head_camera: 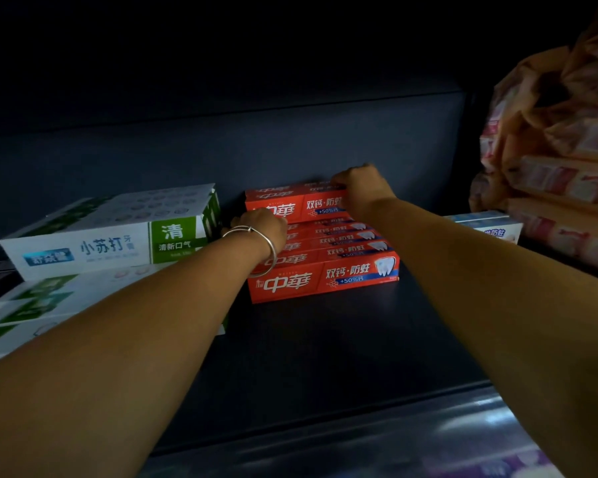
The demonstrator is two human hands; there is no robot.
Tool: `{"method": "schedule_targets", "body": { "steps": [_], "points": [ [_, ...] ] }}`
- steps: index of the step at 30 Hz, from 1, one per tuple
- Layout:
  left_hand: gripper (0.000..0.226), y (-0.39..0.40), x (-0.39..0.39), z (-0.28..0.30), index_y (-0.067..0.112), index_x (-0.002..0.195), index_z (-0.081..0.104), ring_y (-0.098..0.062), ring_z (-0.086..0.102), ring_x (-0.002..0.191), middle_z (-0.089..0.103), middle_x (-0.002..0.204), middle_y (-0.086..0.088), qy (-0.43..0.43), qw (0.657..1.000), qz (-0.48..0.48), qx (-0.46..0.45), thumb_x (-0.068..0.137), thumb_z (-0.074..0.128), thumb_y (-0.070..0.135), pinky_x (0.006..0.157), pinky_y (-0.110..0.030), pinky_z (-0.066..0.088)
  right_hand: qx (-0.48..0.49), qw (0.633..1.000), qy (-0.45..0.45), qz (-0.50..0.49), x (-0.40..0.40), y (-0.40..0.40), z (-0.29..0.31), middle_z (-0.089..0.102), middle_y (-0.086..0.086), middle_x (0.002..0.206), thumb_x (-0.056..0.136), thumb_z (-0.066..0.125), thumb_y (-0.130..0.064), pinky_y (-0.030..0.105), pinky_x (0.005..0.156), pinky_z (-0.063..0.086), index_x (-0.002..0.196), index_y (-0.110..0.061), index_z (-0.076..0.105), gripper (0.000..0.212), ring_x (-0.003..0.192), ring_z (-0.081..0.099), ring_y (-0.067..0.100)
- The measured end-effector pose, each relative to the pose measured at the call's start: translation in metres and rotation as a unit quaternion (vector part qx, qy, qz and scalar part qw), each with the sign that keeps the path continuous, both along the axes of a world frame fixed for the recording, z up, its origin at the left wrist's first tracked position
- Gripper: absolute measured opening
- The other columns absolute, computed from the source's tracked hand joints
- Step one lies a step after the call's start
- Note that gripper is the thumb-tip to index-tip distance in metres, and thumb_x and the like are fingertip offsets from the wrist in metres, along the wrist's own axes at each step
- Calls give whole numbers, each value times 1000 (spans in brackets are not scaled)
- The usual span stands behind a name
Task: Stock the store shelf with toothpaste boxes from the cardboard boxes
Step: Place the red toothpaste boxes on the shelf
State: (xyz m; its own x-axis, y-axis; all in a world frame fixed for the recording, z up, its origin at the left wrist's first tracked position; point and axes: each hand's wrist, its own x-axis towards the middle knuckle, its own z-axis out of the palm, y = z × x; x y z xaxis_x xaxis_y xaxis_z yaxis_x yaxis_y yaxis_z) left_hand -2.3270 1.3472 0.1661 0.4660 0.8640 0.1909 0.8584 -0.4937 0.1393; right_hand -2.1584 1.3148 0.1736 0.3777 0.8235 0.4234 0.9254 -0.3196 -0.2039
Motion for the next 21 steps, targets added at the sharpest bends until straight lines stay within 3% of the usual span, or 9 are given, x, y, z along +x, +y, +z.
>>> {"method": "schedule_targets", "body": {
  "steps": [7,13,21],
  "points": [
    [41,14,5,-10,4,125,52,-35,49,117,51,128,-18,48,998,30,6,97,36,31,102,-47,40,-7,998,-64,-12,1,1,-4,57,10,124,97,47,-13,38,102,43,130,-12,54,34,124,45,28],
    [40,11,1,-9,15,133,48,-33,35,128,37,139,-13,150,986,-14,72,94,45,24,110,-46,28,-10,997,-73,-17,3,2,-5,56,11,126,97,46,-11,36,99,46,128,-12,55,33,123,46,27],
    [37,7,4,-8,15,130,50,-34,32,131,37,139,-14,176,981,-33,71,95,42,21,114,-52,19,-20,997,-71,-33,4,-5,-3,56,14,125,99,42,-12,38,97,48,127,-10,55,31,117,51,27]
  ]
}}
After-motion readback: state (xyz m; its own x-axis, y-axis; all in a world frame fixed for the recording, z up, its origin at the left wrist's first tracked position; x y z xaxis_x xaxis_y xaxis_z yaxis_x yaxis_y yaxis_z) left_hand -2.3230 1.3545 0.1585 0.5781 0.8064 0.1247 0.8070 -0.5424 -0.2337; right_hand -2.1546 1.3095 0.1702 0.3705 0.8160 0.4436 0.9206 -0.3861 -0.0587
